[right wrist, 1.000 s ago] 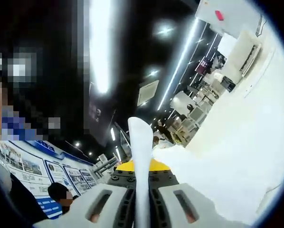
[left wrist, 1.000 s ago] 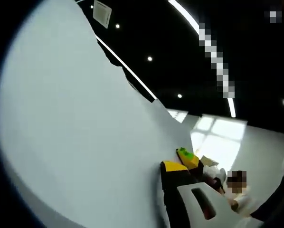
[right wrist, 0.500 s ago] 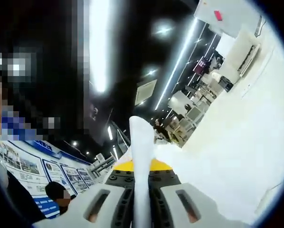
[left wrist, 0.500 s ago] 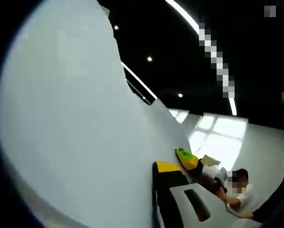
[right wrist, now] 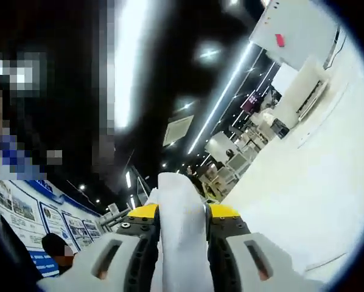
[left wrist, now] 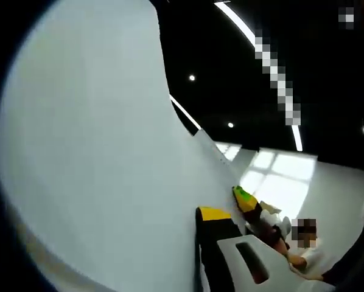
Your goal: Organize the stack of printing papers by aligning and flattening the scattered papers on the table
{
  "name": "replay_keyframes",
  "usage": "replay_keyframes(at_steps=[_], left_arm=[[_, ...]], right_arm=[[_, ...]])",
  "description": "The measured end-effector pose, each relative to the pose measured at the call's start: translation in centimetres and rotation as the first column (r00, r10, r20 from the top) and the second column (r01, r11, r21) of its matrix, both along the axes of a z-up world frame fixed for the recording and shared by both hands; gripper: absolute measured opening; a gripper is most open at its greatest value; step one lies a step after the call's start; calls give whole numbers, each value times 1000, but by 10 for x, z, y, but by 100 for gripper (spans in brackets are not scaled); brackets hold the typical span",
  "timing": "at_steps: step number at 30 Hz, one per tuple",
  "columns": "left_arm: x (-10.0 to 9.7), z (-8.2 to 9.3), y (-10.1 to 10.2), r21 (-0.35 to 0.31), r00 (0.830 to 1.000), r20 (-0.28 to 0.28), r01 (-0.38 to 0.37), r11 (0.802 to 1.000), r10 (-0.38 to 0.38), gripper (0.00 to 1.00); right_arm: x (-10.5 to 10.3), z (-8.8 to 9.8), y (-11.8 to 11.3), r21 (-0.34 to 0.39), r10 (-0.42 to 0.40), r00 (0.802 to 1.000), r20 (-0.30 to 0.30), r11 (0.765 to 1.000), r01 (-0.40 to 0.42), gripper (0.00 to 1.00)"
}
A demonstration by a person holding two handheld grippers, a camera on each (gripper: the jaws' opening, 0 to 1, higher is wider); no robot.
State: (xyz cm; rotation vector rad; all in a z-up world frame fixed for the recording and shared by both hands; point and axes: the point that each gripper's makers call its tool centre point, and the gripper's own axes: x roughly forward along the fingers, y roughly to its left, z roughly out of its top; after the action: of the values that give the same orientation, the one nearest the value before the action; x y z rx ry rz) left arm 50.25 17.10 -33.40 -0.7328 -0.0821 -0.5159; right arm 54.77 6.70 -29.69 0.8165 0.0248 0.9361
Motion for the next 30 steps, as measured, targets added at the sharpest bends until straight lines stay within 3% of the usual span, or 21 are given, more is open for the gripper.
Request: replay_keyframes(at_steps=[12, 30], left_arm=[[0, 0, 0, 1, 1000, -2, -7, 1000, 7, 6], [1, 0, 2, 4, 1000, -2, -21, 1000, 21, 6]], right_arm=[[12, 10, -27, 49, -57, 998, -4, 997, 57, 25], [24, 13, -53, 55, -129, 992, -9, 990, 129, 27]])
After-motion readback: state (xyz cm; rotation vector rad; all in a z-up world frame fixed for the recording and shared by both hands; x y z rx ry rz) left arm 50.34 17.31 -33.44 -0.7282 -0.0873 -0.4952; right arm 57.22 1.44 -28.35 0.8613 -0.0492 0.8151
